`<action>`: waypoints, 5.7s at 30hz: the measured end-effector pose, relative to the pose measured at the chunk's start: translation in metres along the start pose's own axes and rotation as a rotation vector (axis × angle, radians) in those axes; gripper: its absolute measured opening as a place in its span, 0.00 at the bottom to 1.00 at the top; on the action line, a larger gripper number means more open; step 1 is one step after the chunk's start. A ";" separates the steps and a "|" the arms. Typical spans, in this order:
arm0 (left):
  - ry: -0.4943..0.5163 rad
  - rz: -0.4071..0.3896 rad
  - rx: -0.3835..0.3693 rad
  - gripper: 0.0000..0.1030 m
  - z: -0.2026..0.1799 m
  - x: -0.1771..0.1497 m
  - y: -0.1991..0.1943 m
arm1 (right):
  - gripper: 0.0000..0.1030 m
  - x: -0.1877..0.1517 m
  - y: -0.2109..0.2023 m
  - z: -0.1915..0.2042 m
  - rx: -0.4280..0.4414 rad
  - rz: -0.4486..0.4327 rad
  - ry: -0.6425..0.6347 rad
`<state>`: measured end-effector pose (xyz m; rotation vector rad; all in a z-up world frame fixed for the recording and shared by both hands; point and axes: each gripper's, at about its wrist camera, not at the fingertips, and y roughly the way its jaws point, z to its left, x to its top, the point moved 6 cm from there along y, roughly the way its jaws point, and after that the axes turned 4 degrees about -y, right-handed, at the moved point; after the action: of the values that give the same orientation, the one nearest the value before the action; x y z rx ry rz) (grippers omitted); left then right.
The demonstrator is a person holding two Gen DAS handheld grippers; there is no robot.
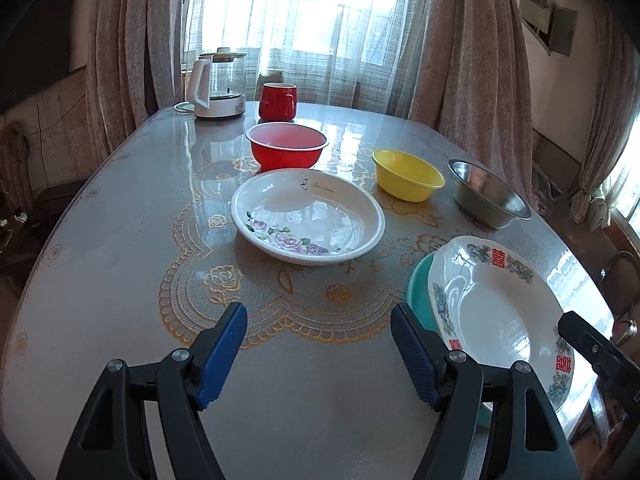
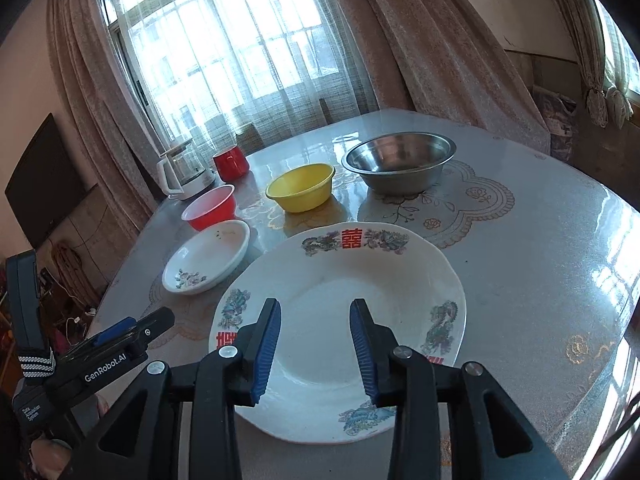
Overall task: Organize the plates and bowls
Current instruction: 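Open the left tool and withdraw from the plate rim, then move the left tool to the rim of the rose-pattern white bowl, then grasp the rose-pattern bowl rim with the left tool and lift it, then carry the rose-pattern bowl over the stacked plates and lower it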
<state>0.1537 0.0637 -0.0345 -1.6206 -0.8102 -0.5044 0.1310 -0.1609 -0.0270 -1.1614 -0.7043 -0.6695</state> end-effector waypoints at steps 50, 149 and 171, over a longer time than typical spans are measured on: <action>-0.129 0.126 -0.074 0.62 0.072 0.067 0.104 | 0.38 0.061 0.204 0.090 0.001 0.415 -0.042; 0.073 -0.098 -0.221 0.25 -0.004 0.062 0.042 | 0.20 0.050 0.085 0.073 -0.066 0.216 -0.032; 0.285 0.041 -0.368 0.28 -0.110 0.004 0.039 | 0.21 0.002 0.007 -0.032 -0.171 0.199 0.191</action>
<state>0.1973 -0.0446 -0.0348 -1.8406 -0.4877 -0.8715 0.1426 -0.1898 -0.0371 -1.2858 -0.3702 -0.6706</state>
